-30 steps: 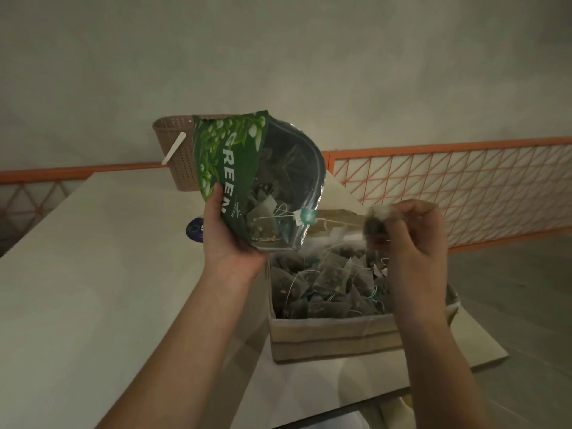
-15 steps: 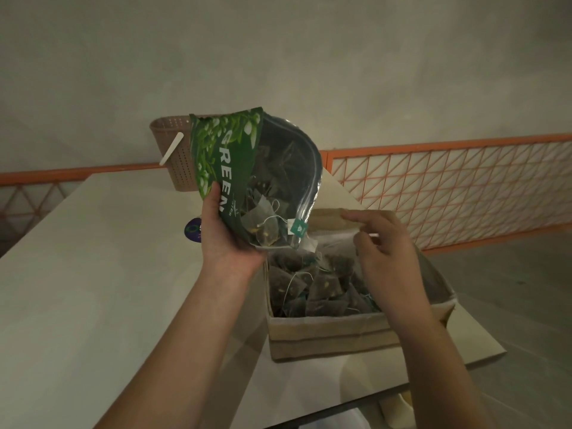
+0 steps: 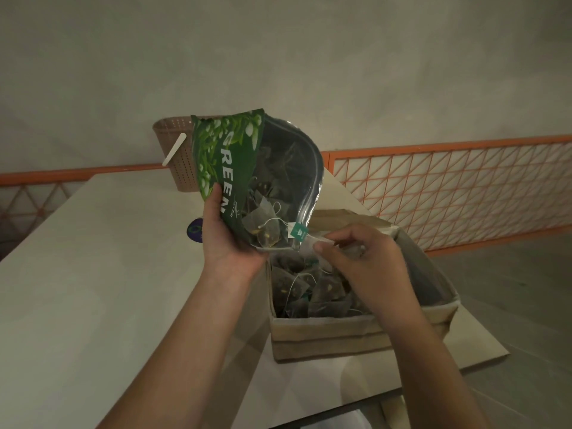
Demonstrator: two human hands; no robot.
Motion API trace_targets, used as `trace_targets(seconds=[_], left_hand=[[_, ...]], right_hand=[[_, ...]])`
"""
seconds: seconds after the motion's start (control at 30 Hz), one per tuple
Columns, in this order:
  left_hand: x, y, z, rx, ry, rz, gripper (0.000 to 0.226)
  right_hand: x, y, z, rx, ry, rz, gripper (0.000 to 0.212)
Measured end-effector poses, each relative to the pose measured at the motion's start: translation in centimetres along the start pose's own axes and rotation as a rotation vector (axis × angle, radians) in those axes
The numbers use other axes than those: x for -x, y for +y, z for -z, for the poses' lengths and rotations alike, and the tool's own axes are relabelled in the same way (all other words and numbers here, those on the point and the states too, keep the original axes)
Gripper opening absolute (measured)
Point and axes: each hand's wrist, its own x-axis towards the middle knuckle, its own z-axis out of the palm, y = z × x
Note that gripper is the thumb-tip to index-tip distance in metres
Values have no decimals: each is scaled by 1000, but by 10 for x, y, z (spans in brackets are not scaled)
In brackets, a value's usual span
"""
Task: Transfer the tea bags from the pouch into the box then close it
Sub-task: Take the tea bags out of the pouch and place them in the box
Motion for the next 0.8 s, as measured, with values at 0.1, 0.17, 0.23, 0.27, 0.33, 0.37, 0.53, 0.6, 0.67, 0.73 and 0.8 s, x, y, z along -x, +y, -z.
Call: trace_targets(seconds=[0.1,0.17,0.23,0.27,0.33,0.37,0.53,0.6,0.67,0.73,0.8], left_hand=[[0,0,-1,-2,-3,5,51],[0,0,-1,-2,-13,7,51],[-2,-1,0,8,-27,3,52],[-3,-1,1,15,-36,2,53],[-5,-2,2,21,-45,0,55],[-6,-2,2,20,-49,1,55],[-7,-2,5,22,-57,6,55],[-7,-2,5,27,-55,7,55],[-9,-3,6,24,-63,8,56],[-11,-3,8,20,-69,11,56],[-14,-4,10,25,-67,19,57]], right_hand=[[1,-1,2,-79,28,-10,13],[3,0,4,-100,17,2,20],[5,0,6,-107,-19,52,29],[7,0,7,-90,-48,81,34],[7,0,7,-30,-92,115,40],[7,0,6,-11,-91,115,43],[2,1,1,32,-43,95,28],[1,-1,0,100,-61,99,13],[2,-4,-3,200,-87,113,18],[1,-6,-8,274,-96,148,20],[2,-5,-13,306,-94,154,19]])
